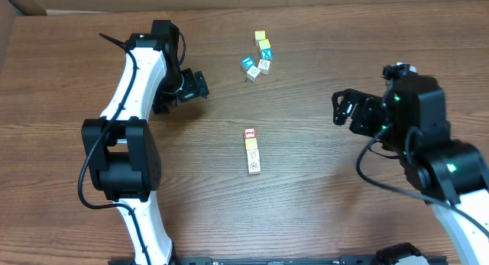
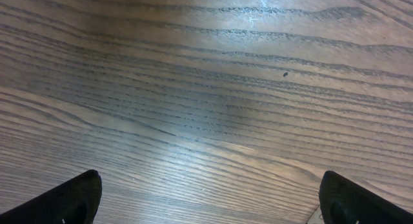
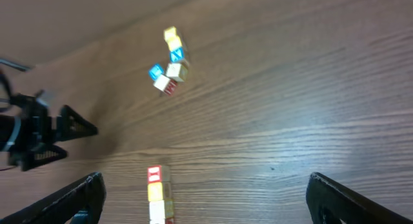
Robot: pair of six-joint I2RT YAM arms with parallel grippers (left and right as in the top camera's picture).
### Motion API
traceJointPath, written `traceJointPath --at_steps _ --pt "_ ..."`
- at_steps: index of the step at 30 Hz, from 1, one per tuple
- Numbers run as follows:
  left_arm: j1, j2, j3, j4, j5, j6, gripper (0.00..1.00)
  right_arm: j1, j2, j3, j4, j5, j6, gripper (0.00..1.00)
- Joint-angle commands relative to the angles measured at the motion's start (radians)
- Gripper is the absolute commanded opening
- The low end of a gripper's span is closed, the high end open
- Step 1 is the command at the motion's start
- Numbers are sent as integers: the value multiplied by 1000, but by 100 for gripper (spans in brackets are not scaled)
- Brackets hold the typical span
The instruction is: Flip 4 blocks
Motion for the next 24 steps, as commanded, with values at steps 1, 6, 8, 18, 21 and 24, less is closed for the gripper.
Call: traceJointPath --at_steps 1,6,8,18,21,24 --pt "-2 6 21 0 -7 -6 100 -2 -55 18 4 2 -8 100" --pt "-2 6 21 0 -6 -6 100 -2 -154 18 4 2 -8 100" --pt "-2 6 21 0 -7 -6 100 -2 -200 18 -3 2 -8 100" --pt "-2 6 21 1 -7 -6 100 -2 -476 18 -82 45 -9 100" --pt "-2 6 21 0 -6 -6 100 -12 -537 10 -82 54 -26 100" --pt "-2 6 21 0 -6 -6 100 -48 -606 -21 -82 55 -41 100"
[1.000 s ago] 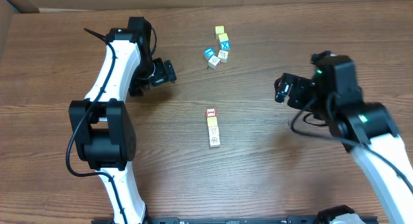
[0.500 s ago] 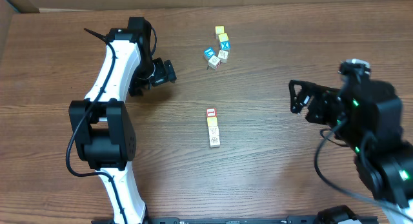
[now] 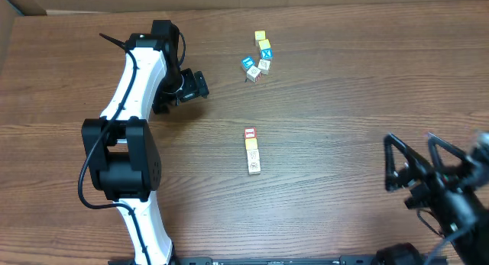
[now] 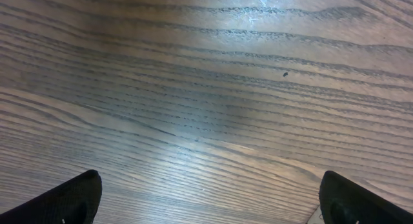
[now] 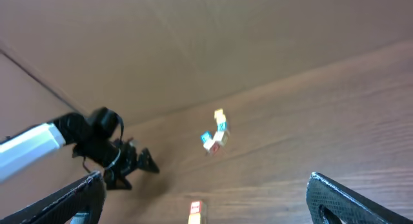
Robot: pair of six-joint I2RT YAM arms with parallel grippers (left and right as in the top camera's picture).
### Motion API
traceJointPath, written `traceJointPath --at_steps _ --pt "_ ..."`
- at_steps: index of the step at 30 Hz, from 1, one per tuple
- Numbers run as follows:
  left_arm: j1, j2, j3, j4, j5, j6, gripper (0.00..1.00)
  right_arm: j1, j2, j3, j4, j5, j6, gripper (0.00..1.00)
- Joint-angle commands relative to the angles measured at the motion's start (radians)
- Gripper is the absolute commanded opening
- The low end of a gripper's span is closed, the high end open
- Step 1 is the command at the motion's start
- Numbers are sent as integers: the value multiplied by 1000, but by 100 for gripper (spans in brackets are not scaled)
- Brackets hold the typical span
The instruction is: Flip 4 blocks
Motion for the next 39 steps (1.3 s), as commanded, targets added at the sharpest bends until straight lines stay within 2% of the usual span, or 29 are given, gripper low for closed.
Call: traceJointPath --at_steps 1,11,16,23,28,31,34,39 --pt "-2 6 21 0 -6 -6 100 -42 -69 -34 2 20 -34 100" --pt "-2 6 21 1 -6 -6 100 -97 -328 -285 128 26 -130 100" --pt "-3 6 21 0 -6 -6 100 -103 -449 -459 314 32 -129 100" --pt "-3 6 21 0 -6 -6 100 -118 -515 -710 806 16 -137 100" --pt "-3 6 21 1 -6 -6 100 -141 -515 -885 1278 -80 -251 100" --pt "-3 6 21 1 -6 -6 100 -161 -515 -963 1456 -116 -295 100" --pt "-3 6 21 1 -7 -6 100 -180 -515 -1014 1513 -144 -321 100" --pt "-3 6 21 1 -6 -6 100 -195 -515 -1080 1481 -171 -339 100"
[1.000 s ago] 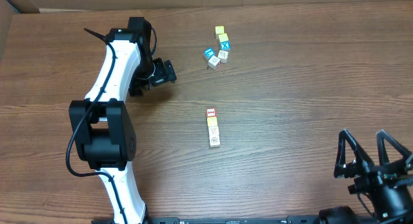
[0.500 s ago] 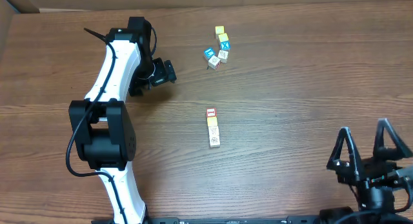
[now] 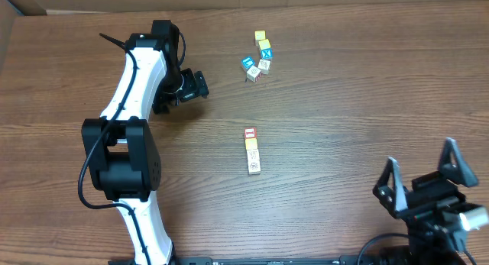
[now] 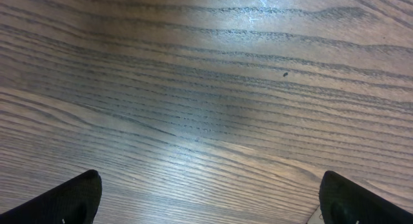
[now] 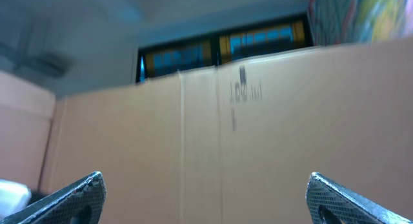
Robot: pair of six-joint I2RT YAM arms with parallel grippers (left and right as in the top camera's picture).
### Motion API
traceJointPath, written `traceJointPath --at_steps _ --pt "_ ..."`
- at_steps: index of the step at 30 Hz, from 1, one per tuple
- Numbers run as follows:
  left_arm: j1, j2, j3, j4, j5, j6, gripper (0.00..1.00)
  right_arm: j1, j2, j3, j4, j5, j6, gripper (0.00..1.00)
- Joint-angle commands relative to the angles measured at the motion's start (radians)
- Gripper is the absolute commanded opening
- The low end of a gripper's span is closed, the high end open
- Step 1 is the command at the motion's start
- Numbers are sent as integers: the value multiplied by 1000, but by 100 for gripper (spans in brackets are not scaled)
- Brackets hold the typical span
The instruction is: Flip 4 blocks
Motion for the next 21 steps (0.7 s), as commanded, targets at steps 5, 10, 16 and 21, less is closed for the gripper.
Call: traceJointPath --at_steps 5,10,16,21 --pt "-3 6 21 1 -6 -6 100 -8 -9 -100 -53 -32 -32 100" --pt "-3 6 21 1 -6 -6 100 -8 -10 -103 -250 -27 -33 100" --pt "-3 6 21 0 -6 -6 100 -8 -10 -103 -502 37 -33 100" --pt "-3 6 21 1 -6 -6 100 -8 -10 -103 -606 102 -33 100"
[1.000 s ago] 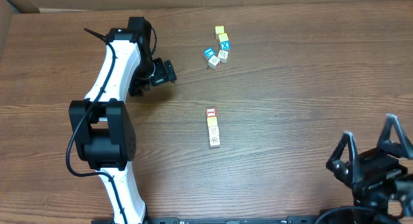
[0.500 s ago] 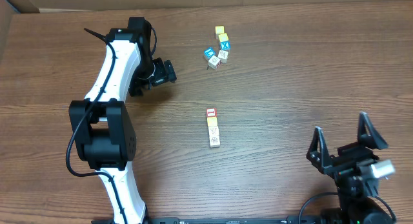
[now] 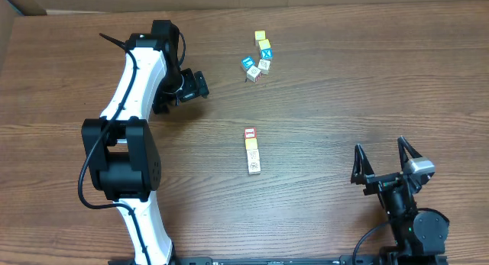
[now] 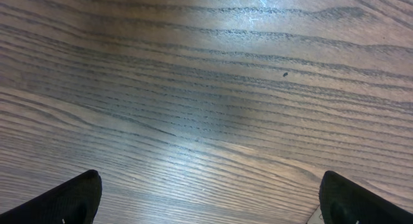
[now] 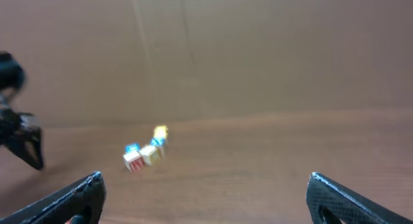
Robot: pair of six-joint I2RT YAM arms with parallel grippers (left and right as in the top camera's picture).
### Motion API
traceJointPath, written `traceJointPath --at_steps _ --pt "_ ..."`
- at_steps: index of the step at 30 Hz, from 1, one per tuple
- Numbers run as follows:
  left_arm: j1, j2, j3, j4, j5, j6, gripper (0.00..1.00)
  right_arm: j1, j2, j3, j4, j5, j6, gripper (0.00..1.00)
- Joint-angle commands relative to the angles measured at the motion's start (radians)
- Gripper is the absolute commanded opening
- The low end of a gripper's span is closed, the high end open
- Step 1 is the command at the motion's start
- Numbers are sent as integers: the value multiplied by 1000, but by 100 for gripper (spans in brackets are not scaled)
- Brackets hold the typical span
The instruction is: Flip 4 blocks
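A loose cluster of small letter blocks [image 3: 260,57] lies at the far middle of the table; the right wrist view shows it blurred [image 5: 145,153]. A short row of three blocks [image 3: 251,151], red on top, lies near the table's centre. My left gripper [image 3: 200,84] is open, low over bare wood [image 4: 206,121] to the left of the cluster, with nothing between its fingers. My right gripper [image 3: 387,159] is open and empty at the near right, folded back close to its base.
A brown cardboard wall [image 5: 206,50] stands behind the table's far edge [image 3: 306,7]. The left arm [image 3: 137,74] stretches from its base [image 3: 122,162] across the left side. The right arm's base [image 3: 416,223] sits at the near right.
My right arm has shifted slightly left at the near right edge, and its camera now looks level across the table at the blocks instead of up at the wall. The left arm is unmoved.
My right gripper hung open over the right middle of the table. It then stood lower toward the near right edge, then pointed upward at the near right corner, and now rests folded by its base. The left gripper and all blocks kept their places throughout.
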Motion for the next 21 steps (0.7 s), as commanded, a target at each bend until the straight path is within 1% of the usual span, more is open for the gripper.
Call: traceJointPath --at_steps 1,3,8,21 --pt "-3 6 21 1 -6 -6 100 -5 -8 -11 -37 68 -8 100" --pt "-3 6 21 1 -6 -6 100 -5 -8 -11 -57 84 -9 100" --pt "-3 6 21 1 -6 -6 100 -5 -8 -11 -57 82 -67 100" --pt "-3 6 21 1 -6 -6 100 -5 -8 -11 -56 76 -67 100"
